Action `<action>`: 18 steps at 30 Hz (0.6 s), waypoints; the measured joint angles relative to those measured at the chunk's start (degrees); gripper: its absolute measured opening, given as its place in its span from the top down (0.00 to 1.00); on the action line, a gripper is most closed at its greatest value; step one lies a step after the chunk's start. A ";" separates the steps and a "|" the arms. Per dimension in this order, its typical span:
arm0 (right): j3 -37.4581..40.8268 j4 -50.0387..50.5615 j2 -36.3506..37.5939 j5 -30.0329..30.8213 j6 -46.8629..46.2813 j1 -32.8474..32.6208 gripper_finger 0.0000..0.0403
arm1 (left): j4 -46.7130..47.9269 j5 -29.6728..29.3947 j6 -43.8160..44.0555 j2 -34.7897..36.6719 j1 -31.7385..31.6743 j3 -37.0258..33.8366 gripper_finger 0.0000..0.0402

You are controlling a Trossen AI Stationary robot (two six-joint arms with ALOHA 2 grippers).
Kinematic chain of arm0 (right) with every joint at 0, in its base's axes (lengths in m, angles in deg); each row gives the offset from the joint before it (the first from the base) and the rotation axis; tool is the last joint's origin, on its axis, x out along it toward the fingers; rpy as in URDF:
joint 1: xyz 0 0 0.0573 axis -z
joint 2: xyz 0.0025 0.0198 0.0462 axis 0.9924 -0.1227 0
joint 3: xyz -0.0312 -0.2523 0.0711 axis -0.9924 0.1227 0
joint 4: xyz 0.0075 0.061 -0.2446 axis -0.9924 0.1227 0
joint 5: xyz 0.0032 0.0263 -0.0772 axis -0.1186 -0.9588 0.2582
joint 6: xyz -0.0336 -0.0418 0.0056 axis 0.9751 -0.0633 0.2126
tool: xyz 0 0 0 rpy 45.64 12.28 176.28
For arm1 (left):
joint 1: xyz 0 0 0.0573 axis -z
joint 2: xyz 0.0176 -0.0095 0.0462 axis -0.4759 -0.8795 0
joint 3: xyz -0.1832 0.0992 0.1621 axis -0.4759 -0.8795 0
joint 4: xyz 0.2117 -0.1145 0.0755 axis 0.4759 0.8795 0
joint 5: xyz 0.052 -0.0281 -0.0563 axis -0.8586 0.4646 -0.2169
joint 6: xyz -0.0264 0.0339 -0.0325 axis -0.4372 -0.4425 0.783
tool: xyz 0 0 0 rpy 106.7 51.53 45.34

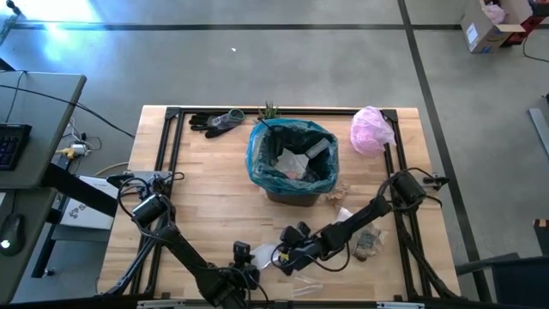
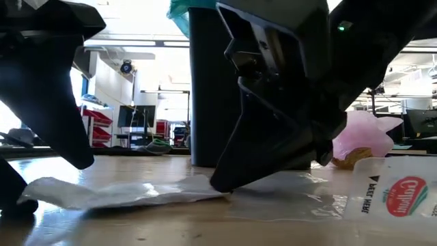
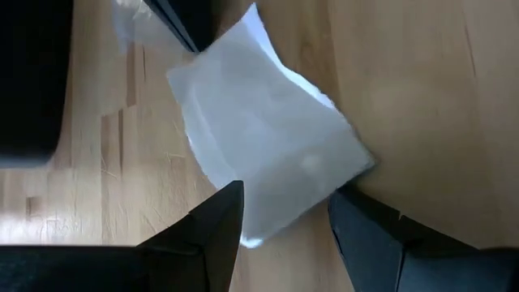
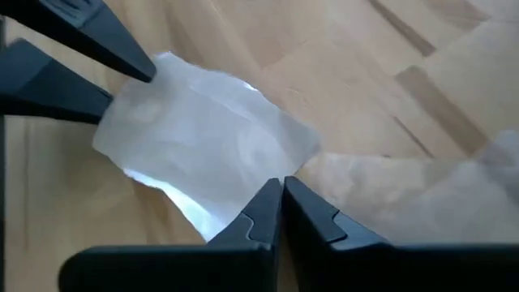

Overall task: Place trash/remove bag and relplace
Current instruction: Put the white paper into the trash bin

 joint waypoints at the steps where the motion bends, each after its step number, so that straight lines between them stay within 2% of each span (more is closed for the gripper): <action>1: -0.04 -1.10 -0.68 0.10 -0.12 -0.01 0.99 | -0.24 -0.23 -0.09 0.00 -0.10 0.00 0.59; 13: -0.13 -3.53 -3.05 -1.64 -1.66 0.08 1.00 | -3.58 -3.45 -3.57 -0.13 -1.94 0.00 0.59; 16: -0.08 -3.65 -3.07 -1.95 -1.64 0.10 1.00 | -3.99 -2.19 -4.95 -0.13 -2.72 0.03 0.64; 18: -0.06 -3.63 -3.07 -2.03 -1.62 0.10 1.00 | -4.12 -1.63 -5.17 -0.14 -2.90 0.04 0.72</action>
